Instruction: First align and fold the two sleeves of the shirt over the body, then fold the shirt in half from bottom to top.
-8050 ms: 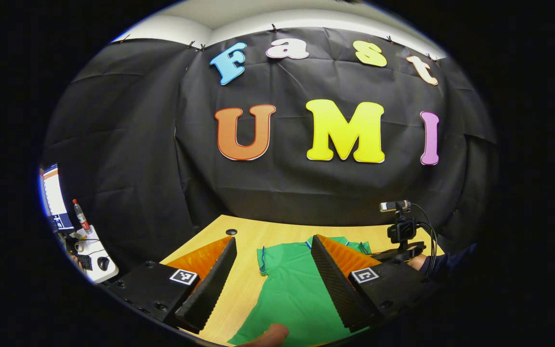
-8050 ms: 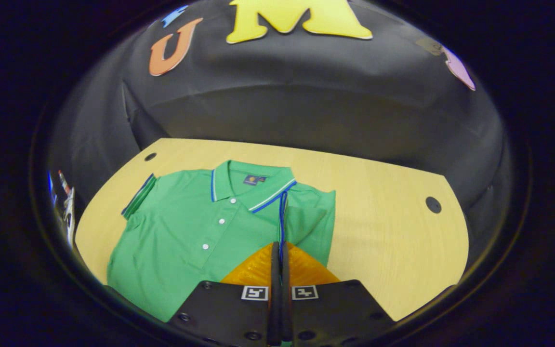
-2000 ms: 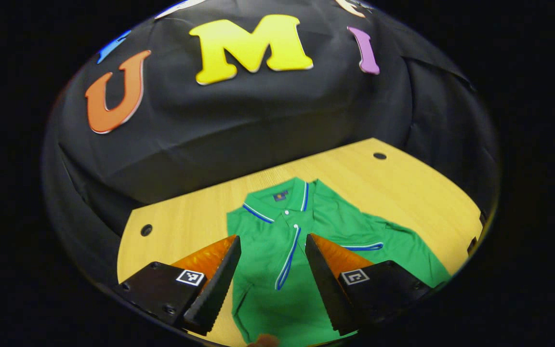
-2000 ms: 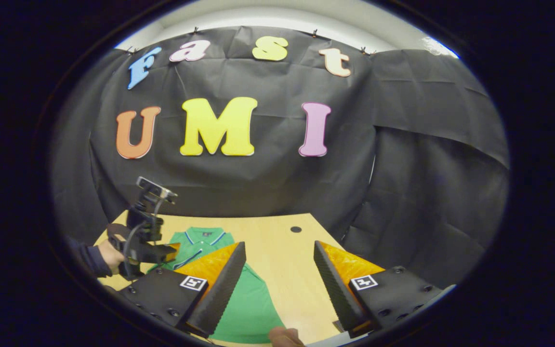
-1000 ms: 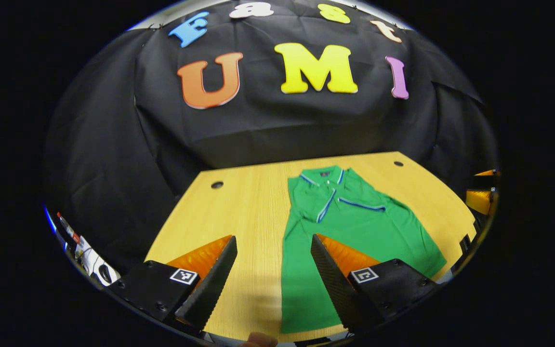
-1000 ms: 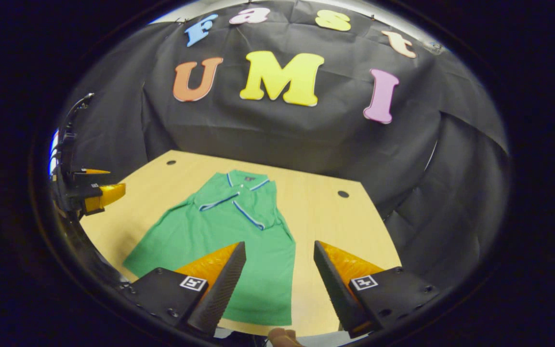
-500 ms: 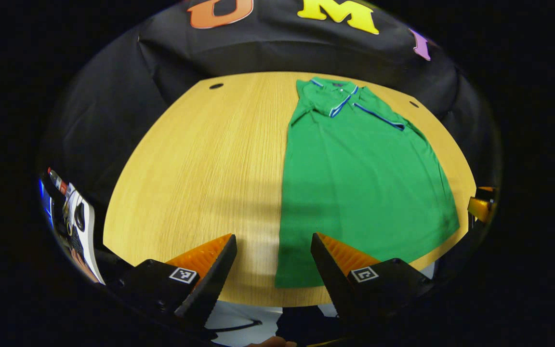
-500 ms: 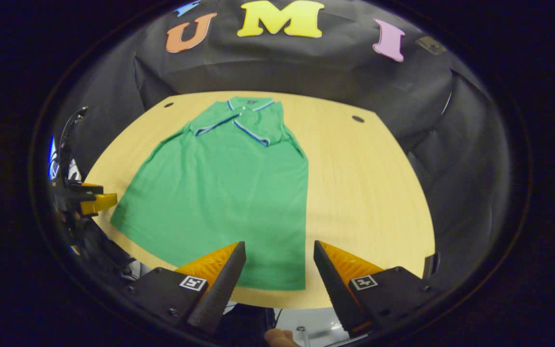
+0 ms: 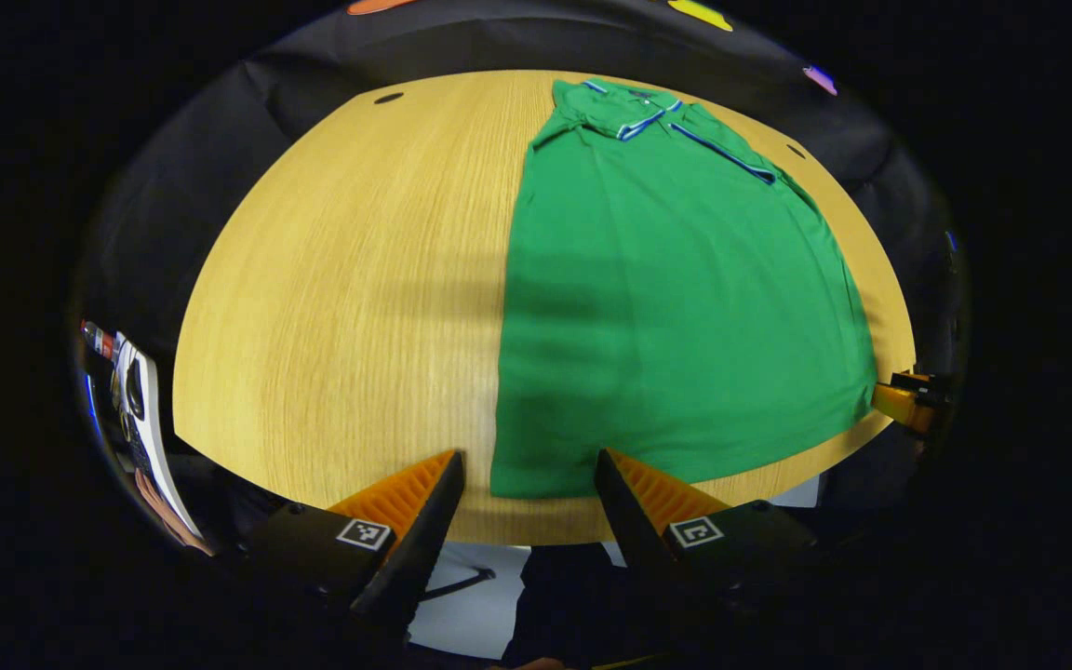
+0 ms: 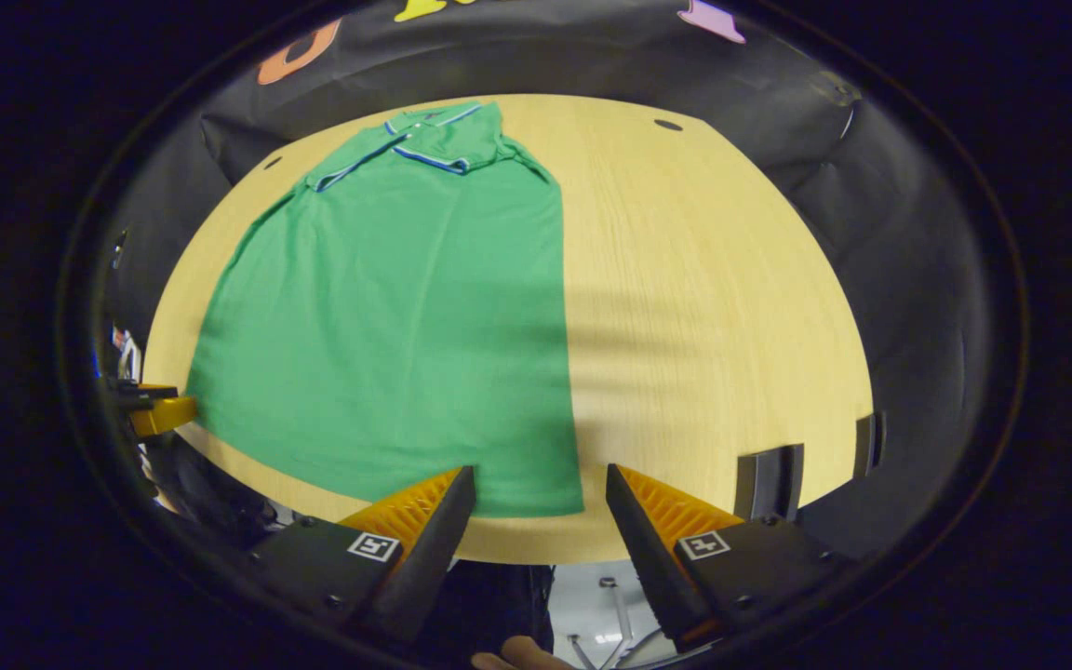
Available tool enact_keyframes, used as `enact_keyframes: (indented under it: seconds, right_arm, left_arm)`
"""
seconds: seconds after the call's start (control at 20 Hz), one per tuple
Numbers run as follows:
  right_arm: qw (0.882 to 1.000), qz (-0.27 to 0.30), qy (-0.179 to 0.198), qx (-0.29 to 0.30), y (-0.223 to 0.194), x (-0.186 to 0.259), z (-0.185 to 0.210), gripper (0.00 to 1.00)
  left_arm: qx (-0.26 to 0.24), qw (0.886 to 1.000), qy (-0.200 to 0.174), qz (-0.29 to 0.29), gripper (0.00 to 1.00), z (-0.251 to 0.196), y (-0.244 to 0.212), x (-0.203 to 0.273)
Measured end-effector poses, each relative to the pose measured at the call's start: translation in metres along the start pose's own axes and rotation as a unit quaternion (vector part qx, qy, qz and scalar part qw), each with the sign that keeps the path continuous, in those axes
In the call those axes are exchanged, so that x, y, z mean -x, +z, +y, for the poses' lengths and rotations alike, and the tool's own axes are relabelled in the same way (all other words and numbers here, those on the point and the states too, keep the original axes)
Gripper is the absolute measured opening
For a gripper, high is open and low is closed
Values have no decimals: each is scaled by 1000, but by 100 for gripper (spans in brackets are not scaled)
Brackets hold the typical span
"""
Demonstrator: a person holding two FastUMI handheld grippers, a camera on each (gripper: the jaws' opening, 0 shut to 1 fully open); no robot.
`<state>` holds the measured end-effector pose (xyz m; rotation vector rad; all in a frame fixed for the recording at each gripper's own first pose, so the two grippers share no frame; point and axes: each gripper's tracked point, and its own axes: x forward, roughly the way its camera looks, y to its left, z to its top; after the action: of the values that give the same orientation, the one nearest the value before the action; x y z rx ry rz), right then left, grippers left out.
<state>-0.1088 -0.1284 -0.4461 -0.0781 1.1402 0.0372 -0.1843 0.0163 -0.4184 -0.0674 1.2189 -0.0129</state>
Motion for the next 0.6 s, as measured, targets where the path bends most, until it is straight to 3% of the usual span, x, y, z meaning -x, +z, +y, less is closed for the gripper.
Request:
enact_keyframes:
  seconds: [0.1, 0.15, 0.2, 0.45, 0.5, 0.55, 0.6]
  right_arm:
    - [1000, 13, 4, -1, -2, -2, 2, 91]
    - [1000, 19, 4, 2, -3, -4, 2, 92]
    - [1000, 31, 1, 6, -5, -5, 1, 92]
    - [998, 60, 8, -21, -2, -6, 11, 89]
    - [997, 67, 10, -27, -2, -7, 13, 80]
    - [997, 74, 12, -30, -2, -9, 14, 77]
    - [996, 81, 12, -30, -2, -7, 14, 82]
  left_arm:
    - [10, 1000, -1, 3, 91, -1, 2, -1]
    - [9, 1000, -1, 9, 96, -1, 3, -1]
    - [10, 1000, 0, 19, 90, -1, 2, -3]
    - [10, 997, -3, 77, 89, -2, 2, -4]
    - [11, 996, -4, 89, 89, -3, 3, -3]
    - [10, 995, -5, 101, 89, -4, 4, -3]
    - [9, 994, -6, 111, 87, -4, 4, -3]
